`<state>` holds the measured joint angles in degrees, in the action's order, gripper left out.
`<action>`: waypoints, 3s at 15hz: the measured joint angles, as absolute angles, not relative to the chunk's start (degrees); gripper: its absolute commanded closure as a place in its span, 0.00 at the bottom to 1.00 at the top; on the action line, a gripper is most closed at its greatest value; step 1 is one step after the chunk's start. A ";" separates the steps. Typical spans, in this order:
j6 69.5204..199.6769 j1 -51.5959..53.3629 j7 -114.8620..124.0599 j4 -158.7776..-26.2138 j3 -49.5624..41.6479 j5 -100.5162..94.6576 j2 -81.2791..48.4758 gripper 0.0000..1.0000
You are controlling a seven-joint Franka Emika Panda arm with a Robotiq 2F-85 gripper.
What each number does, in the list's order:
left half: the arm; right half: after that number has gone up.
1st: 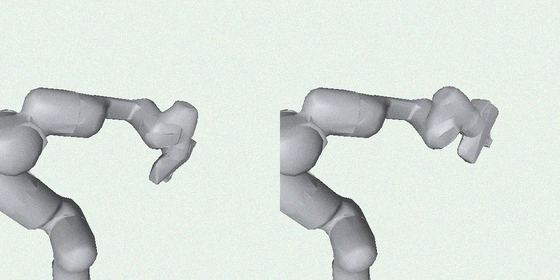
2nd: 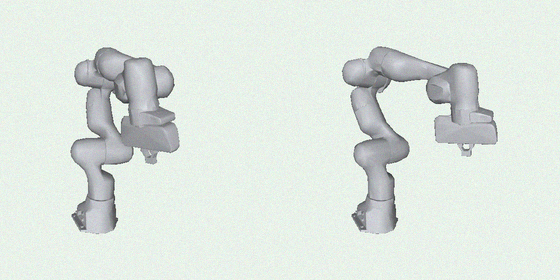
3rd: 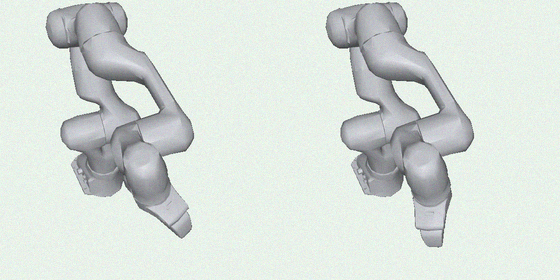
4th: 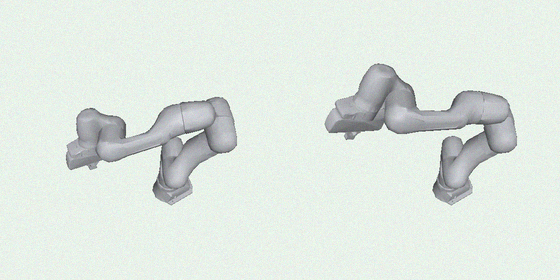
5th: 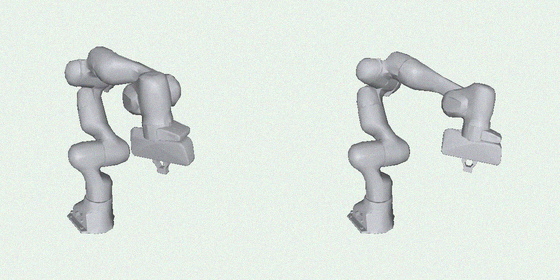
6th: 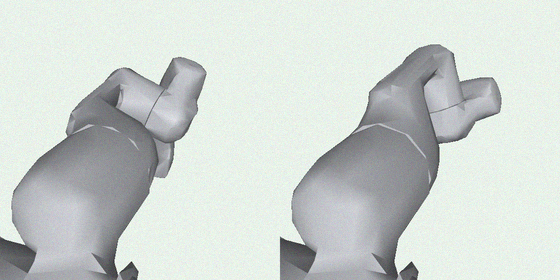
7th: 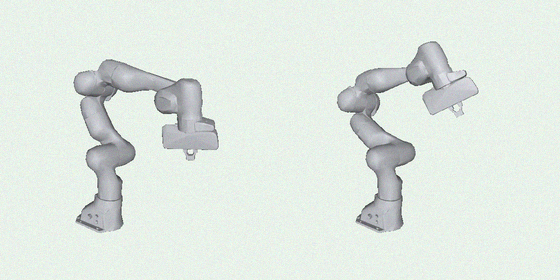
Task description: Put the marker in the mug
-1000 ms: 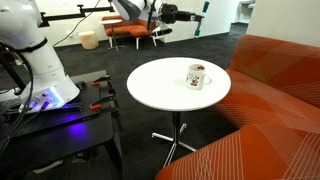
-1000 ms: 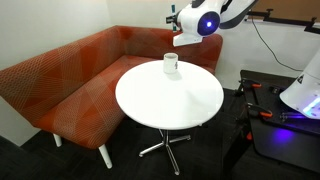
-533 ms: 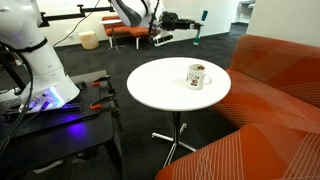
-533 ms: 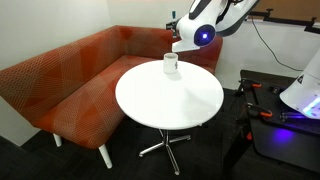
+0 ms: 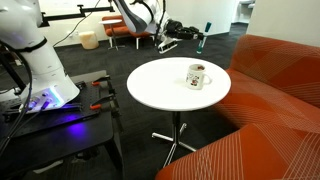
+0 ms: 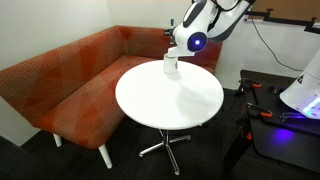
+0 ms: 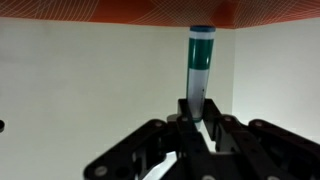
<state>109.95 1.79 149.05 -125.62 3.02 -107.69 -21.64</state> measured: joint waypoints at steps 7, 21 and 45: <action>113.19 0.99 149.04 -121.81 3.04 -106.87 -25.85 0.95; 114.04 0.42 149.04 -120.73 4.11 -105.47 -29.65 0.01; 112.39 4.39 149.02 -129.27 7.07 -102.75 -13.69 0.00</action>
